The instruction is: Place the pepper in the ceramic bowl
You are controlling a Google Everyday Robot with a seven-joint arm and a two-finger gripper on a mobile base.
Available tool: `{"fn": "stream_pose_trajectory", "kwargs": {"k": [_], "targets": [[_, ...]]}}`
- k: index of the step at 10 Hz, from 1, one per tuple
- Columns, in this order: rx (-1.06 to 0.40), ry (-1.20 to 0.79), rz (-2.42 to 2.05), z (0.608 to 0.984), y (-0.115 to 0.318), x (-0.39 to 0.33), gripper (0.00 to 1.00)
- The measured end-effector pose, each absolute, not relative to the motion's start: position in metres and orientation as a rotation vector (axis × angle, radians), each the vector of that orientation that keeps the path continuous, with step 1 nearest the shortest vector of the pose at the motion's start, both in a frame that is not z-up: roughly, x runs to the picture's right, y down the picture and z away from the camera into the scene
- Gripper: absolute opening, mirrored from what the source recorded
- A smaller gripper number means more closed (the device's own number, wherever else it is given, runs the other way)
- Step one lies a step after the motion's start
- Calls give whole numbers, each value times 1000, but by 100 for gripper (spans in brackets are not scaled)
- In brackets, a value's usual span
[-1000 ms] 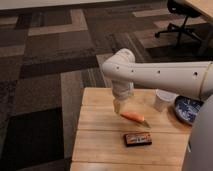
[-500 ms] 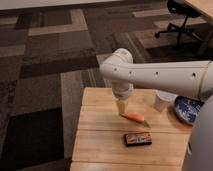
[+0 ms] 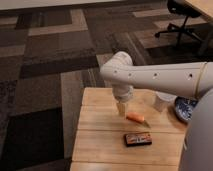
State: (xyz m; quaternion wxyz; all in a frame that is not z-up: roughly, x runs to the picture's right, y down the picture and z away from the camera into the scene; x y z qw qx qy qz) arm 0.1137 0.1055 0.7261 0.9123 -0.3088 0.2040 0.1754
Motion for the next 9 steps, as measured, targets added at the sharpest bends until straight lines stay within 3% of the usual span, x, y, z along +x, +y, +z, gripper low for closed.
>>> {"fn": "stream_pose_trajectory", "kwargs": {"k": [9], "targets": [[-675,148,309,784,136,157,65]]}}
